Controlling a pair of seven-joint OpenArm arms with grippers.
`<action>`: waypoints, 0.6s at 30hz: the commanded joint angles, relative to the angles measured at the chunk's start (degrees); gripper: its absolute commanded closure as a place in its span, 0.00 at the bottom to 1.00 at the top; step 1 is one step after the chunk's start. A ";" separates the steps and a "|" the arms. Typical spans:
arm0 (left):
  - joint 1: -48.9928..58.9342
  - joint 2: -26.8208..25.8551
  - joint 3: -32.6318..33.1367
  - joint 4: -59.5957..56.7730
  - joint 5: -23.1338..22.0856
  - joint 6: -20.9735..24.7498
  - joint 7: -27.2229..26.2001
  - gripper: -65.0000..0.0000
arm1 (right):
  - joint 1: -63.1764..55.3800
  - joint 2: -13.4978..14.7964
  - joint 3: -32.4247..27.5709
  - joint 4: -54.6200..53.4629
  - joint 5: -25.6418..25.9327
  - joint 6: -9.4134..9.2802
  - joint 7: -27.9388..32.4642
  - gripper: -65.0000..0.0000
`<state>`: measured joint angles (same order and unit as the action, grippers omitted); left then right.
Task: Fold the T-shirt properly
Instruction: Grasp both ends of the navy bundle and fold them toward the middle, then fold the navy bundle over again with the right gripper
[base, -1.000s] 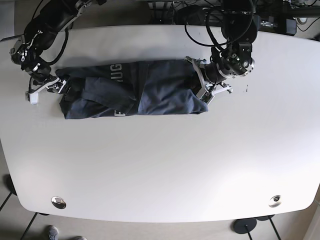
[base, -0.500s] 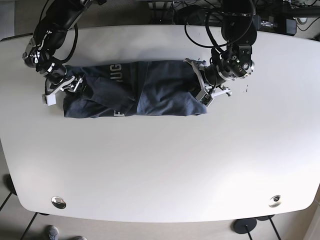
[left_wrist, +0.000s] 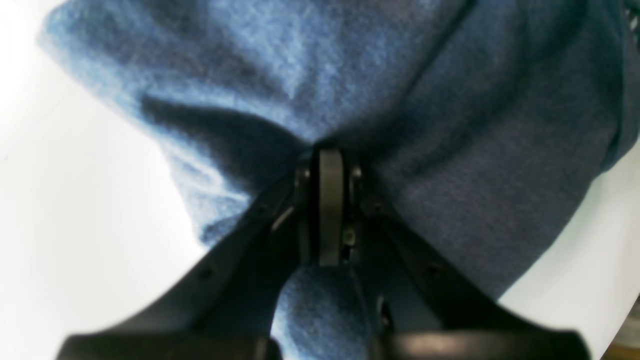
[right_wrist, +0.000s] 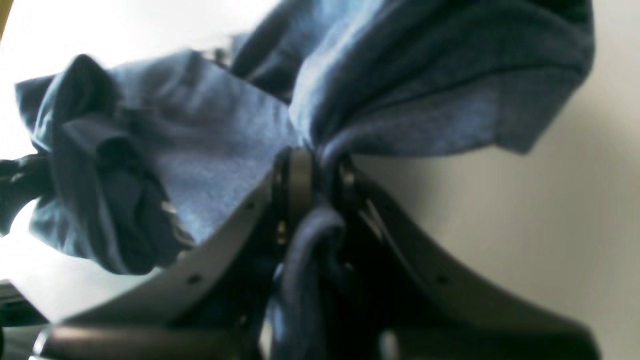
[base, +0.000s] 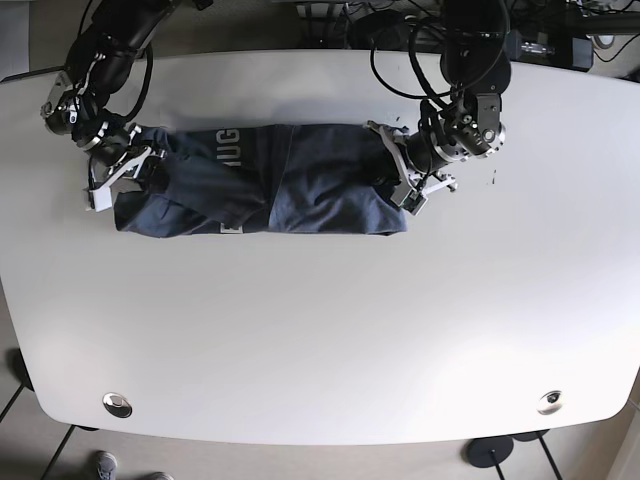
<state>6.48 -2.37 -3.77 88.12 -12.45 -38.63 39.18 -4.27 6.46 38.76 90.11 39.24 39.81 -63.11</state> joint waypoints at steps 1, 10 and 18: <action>-0.11 -0.13 0.03 -0.69 1.41 -0.01 1.92 1.00 | -0.96 0.53 -1.80 6.29 1.94 -0.74 1.00 0.97; -2.13 4.35 -2.16 -1.48 1.50 0.08 2.18 1.00 | -5.88 -4.04 -16.21 24.84 2.12 -0.74 0.65 0.97; -2.57 5.49 -2.25 -4.38 1.41 0.08 2.10 1.00 | -2.98 -8.00 -32.74 16.66 1.50 -1.35 6.80 0.97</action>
<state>3.95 3.16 -6.22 83.66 -12.75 -38.65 39.13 -7.73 -1.56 5.02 104.29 39.22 38.37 -56.29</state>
